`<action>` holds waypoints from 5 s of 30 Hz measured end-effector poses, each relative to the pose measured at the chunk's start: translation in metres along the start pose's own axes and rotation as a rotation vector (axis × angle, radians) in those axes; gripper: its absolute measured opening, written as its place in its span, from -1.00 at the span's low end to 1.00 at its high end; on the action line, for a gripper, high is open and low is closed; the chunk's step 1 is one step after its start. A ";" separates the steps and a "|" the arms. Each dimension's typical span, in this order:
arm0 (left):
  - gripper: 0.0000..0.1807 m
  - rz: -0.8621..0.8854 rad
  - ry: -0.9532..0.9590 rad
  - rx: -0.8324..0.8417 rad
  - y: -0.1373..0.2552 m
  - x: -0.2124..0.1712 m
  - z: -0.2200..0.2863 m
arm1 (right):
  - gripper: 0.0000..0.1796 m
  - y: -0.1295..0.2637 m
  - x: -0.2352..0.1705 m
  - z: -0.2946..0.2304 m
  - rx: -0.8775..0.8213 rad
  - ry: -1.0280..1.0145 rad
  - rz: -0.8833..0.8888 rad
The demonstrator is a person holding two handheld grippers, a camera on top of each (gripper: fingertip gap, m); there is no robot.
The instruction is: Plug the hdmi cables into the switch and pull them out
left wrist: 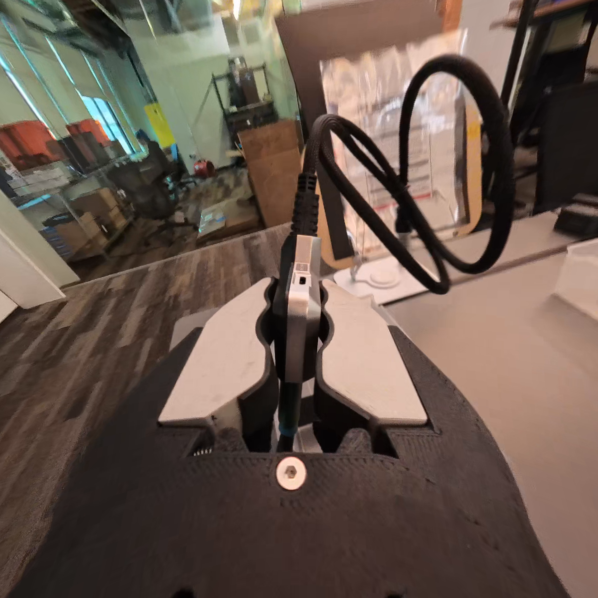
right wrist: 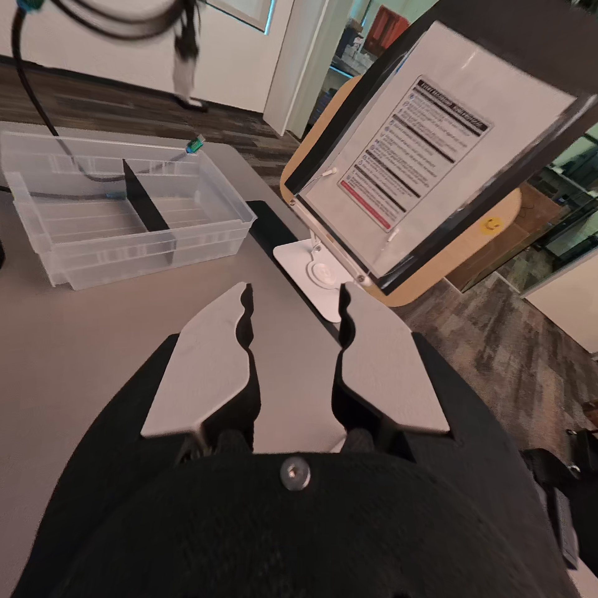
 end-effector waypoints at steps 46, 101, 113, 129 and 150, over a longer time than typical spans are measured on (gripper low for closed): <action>-0.76 -0.233 1.063 -1.246 -0.072 -0.038 0.171 | -0.42 -0.025 0.014 -0.084 -0.285 1.043 0.327; -0.74 0.488 -0.634 -0.971 0.017 -0.045 0.226 | -0.76 -0.050 -0.009 -0.085 0.563 0.661 0.456; -0.75 0.423 -0.609 -0.992 0.008 -0.044 0.227 | -0.77 -0.048 -0.014 -0.076 0.545 0.620 0.398; -0.76 0.514 -0.795 -0.789 0.018 -0.040 0.242 | -0.74 -0.043 -0.015 -0.071 0.432 0.712 0.381; -0.75 0.597 -0.953 -0.184 -0.006 -0.032 0.199 | -0.78 0.127 -0.033 0.046 -0.486 0.014 0.612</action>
Point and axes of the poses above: each gripper's, where its closed fingertips meet, y back along the fingers, x out of its top, z = x × y across the jaws, the point moved 10 cm from there along y, back along the fingers, and after that the axes turned 12 degrees about x, right-handed, at the moved point
